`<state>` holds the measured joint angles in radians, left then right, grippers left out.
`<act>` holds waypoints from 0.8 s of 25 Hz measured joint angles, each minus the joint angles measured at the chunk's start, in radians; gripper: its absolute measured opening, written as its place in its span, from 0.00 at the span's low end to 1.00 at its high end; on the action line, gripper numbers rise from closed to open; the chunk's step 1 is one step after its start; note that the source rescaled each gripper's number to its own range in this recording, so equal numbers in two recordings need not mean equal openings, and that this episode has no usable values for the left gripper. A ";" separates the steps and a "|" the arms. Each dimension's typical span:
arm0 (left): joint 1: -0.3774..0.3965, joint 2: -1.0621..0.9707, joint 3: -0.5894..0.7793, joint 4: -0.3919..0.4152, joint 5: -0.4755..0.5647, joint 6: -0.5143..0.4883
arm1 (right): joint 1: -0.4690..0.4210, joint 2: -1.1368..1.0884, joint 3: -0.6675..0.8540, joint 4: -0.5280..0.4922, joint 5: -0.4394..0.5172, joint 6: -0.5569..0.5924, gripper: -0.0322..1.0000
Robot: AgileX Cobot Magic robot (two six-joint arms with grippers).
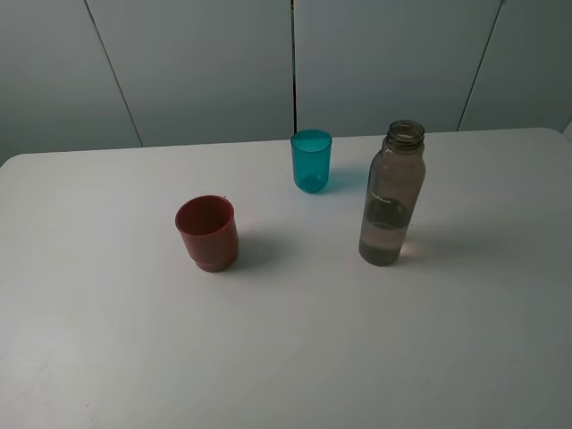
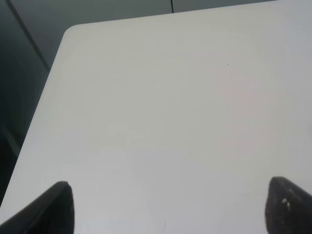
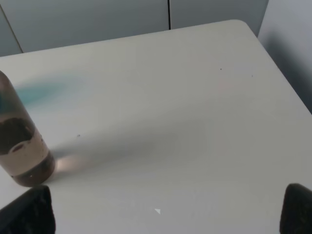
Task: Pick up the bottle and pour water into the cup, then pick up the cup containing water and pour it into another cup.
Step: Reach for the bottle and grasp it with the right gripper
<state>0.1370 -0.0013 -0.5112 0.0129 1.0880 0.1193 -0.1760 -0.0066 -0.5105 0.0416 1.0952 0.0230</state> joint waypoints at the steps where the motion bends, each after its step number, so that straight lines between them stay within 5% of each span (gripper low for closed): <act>1: 0.000 0.000 0.000 0.000 0.000 0.000 | 0.000 0.000 0.000 0.002 0.000 -0.002 1.00; 20: 0.000 0.000 0.000 0.000 0.000 -0.002 | 0.000 0.000 0.000 0.002 0.000 -0.006 1.00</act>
<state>0.1370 -0.0013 -0.5112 0.0129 1.0880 0.1178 -0.1760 -0.0066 -0.5105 0.0437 1.0952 0.0169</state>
